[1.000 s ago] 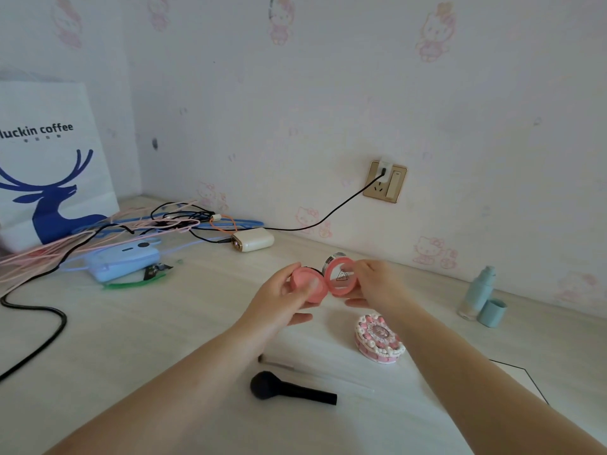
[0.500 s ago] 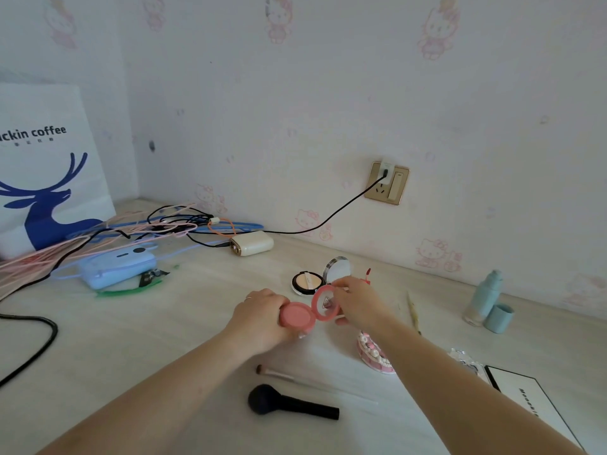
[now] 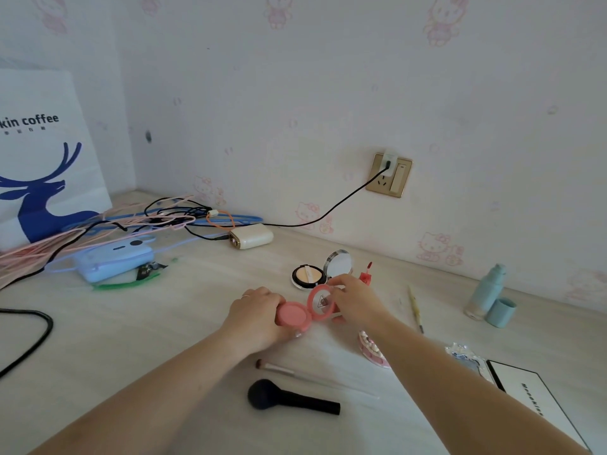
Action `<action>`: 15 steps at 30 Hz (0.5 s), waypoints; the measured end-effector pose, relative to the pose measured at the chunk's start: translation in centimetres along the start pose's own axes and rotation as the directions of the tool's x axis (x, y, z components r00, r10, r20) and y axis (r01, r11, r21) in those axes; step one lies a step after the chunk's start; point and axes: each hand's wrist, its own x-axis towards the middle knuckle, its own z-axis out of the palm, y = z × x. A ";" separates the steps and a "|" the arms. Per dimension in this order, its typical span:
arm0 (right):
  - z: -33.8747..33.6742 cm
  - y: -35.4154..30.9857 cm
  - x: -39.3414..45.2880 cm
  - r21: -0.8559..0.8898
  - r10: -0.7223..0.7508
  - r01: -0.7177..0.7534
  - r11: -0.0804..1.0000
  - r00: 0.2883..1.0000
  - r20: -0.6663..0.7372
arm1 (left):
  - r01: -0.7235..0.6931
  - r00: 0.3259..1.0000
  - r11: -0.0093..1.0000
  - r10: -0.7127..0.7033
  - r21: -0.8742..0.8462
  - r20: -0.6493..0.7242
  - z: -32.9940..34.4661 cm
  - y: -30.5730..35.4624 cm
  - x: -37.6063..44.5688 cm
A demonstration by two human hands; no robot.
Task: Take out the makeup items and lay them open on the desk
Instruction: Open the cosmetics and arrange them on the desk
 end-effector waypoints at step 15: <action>-9.5 3.3 -4.9 -0.203 -0.124 0.101 0.974 0.987 -0.102 | -0.446 0.890 0.857 0.393 -0.260 -0.232 0.5 6.9 -3.4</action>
